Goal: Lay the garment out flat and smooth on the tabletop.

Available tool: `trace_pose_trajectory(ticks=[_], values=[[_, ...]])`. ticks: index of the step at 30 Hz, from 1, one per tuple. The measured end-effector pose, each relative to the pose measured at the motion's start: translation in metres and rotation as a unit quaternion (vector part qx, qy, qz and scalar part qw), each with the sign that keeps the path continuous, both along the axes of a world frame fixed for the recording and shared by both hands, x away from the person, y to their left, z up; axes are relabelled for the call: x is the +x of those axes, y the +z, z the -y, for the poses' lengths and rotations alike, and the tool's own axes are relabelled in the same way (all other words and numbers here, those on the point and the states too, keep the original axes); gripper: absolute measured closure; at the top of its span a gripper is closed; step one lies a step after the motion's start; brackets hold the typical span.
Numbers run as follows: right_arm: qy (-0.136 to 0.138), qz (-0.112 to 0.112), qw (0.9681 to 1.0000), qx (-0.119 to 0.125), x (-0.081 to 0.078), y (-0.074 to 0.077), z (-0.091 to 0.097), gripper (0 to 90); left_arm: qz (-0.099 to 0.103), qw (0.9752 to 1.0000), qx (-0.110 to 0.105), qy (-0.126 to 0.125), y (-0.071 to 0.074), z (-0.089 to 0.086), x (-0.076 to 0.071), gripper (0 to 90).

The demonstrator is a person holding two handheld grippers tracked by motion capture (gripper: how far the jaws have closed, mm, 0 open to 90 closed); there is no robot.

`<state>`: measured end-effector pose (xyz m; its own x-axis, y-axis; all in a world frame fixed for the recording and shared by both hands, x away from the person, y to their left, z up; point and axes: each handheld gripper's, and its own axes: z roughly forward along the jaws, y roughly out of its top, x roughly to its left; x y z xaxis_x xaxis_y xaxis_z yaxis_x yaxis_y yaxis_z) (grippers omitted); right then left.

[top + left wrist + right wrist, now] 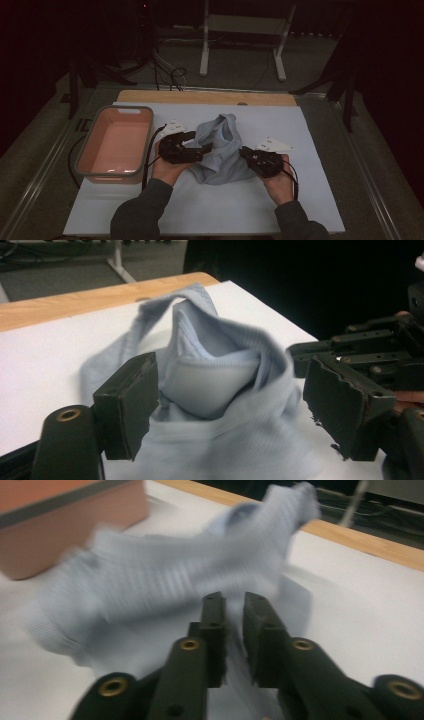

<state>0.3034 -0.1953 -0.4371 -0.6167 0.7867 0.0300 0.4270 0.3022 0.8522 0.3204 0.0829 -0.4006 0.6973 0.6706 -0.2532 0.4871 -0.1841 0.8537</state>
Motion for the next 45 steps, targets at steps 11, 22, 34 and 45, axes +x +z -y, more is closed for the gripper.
trace_pose_trajectory(ticks=[11, 22, 34, 45], values=[[0.012, 0.007, 0.9999, -0.003, 0.0, 0.004, -0.006, 50.0, -0.007, 0.9992, 0.019, -0.034, -0.012, 0.025, 0.002, 32.2], [0.02, 0.005, 0.9998, 0.005, -0.002, 0.003, 0.002, 33.8, -0.012, 0.9978, 0.05, -0.042, -0.024, 0.042, 0.007, 37.3], [0.017, -0.01, 0.9998, -0.007, -0.002, -0.007, 0.016, 33.0, 0.002, 0.9974, 0.049, -0.053, -0.022, 0.035, 0.006, 84.6], [0.04, -0.029, 0.9985, -0.025, -0.003, -0.016, 0.014, 44.5, 0.006, 0.9994, 0.033, 0.006, -0.011, -0.008, 0.011, 85.1]])
